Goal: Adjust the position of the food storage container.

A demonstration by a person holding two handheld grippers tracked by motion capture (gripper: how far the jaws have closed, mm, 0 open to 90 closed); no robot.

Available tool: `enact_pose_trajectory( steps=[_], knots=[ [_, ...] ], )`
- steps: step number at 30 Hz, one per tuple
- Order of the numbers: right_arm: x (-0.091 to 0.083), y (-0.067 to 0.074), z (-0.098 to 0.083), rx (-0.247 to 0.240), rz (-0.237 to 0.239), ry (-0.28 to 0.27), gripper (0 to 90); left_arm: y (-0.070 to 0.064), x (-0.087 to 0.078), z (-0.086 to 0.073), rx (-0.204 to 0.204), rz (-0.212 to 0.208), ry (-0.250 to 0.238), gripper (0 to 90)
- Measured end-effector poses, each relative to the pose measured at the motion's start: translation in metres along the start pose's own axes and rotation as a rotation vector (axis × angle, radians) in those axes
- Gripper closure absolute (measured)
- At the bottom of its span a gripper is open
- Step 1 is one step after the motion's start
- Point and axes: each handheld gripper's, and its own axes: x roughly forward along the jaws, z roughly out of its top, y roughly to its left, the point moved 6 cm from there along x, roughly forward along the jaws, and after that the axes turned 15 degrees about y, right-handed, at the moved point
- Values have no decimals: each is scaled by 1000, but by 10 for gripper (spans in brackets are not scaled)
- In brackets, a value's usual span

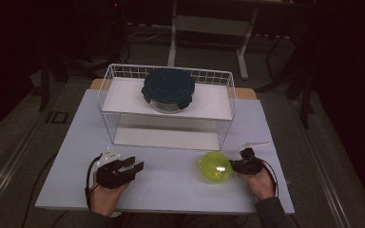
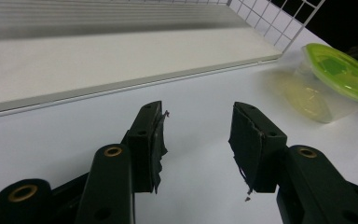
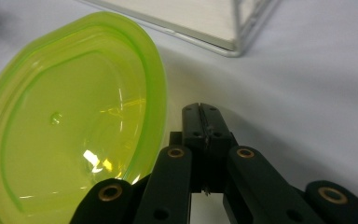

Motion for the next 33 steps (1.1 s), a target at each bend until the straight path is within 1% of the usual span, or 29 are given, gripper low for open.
enact_pose_trajectory(
  steps=[7,13,16,19,23,27,29,33],
  knots=[
    [10,16,11,-40,19,17,900,0,1,0,2,-2,6,546],
    [14,26,19,-63,27,24,900,-2,3,0,8,-5,11,546],
    [16,29,23,-72,19,25,900,-2,3,0,8,-4,13,546],
    [19,28,26,-73,3,31,900,-2,4,0,11,-6,15,546],
    [18,24,27,-66,-11,34,900,-2,4,-1,11,-7,17,546],
    [11,18,25,-49,-25,18,896,-2,5,-1,9,-8,17,546],
    [6,15,25,-42,-28,6,874,-2,5,-1,9,-8,17,546],
    [-5,12,24,-30,-19,-22,836,-1,5,0,7,-10,16,546]
  ],
)
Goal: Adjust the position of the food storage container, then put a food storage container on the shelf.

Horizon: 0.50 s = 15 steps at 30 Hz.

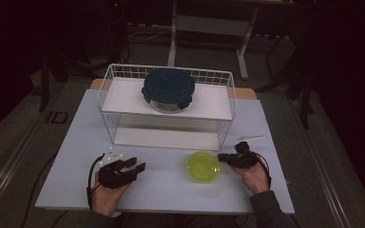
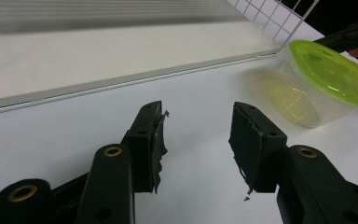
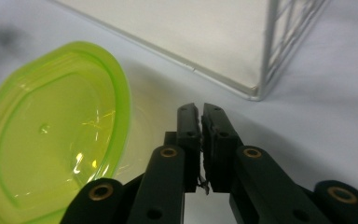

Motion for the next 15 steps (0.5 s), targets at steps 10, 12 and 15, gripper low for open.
enact_pose_trajectory(
  steps=[10,12,15],
  knots=[
    [-17,-3,-3,17,-2,-38,774,0,1,0,0,-5,5,545],
    [-20,-3,-4,15,-1,-47,764,0,1,0,1,-5,5,545],
    [-25,0,-5,16,2,-52,752,0,0,0,0,-5,5,543]
  ],
)
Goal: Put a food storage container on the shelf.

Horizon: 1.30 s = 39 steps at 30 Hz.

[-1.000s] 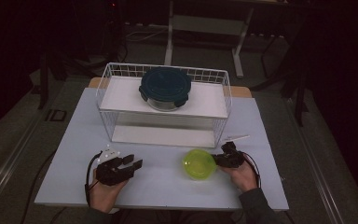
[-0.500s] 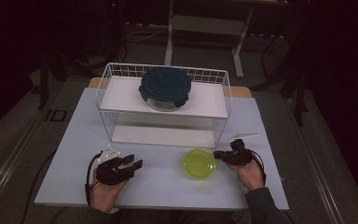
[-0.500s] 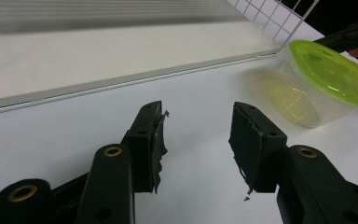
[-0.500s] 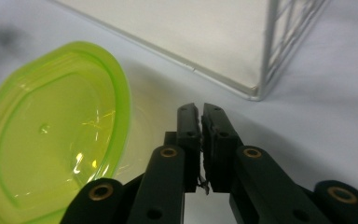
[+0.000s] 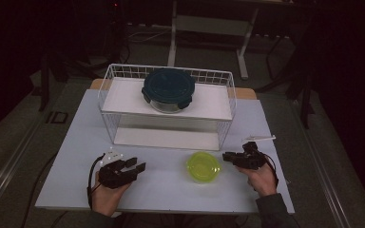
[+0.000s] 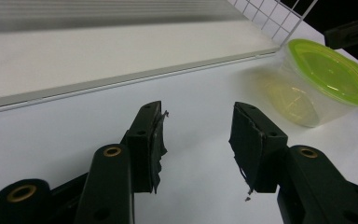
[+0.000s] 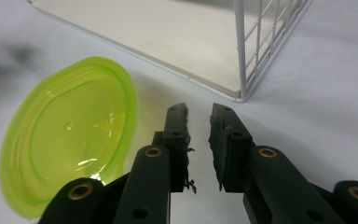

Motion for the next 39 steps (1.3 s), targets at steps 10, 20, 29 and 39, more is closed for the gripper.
enact_pose_trajectory(
  steps=[10,20,29,39],
  knots=[
    [-16,11,-9,-18,9,-30,670,-4,1,4,22,-18,7,542],
    [-23,20,-20,-18,41,-41,585,-14,7,13,51,-66,18,547],
    [-19,31,-33,-20,72,-36,537,-21,19,25,65,-147,32,583],
    [-10,41,-44,6,130,-33,498,-30,35,42,83,-214,56,598]
  ],
)
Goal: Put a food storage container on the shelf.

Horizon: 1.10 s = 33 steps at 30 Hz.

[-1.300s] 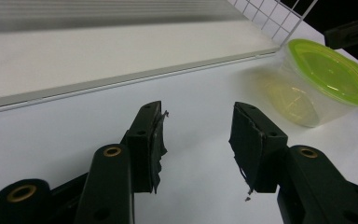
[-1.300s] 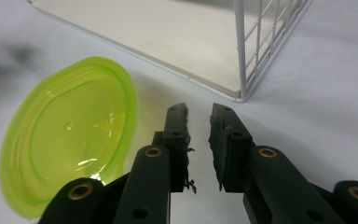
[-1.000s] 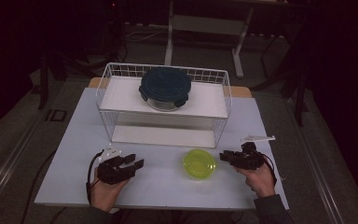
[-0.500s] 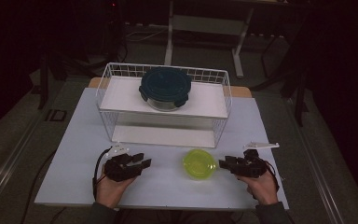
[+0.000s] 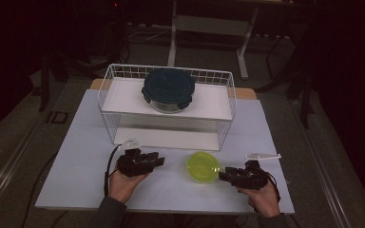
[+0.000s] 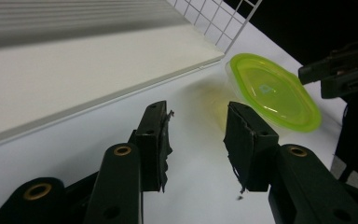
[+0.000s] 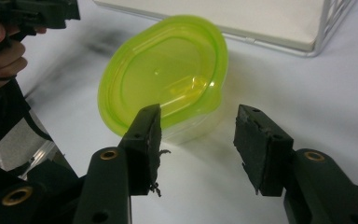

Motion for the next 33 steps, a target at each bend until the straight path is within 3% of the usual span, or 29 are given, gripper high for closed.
enact_pose_trajectory(
  steps=[4,8,14,18,23,33],
  knots=[
    [5,1,-3,19,20,5,496,-5,10,7,28,-28,12,597],
    [8,3,-6,29,43,7,484,-9,20,15,14,-83,2,595],
    [11,5,-7,47,82,10,488,-16,39,25,46,-110,37,596],
    [15,5,-7,60,102,16,500,-20,49,34,39,-148,44,596],
    [15,6,-4,67,114,14,527,-23,63,41,36,-186,86,597],
    [13,2,0,94,135,11,613,-27,80,41,20,-204,150,656]
  ],
)
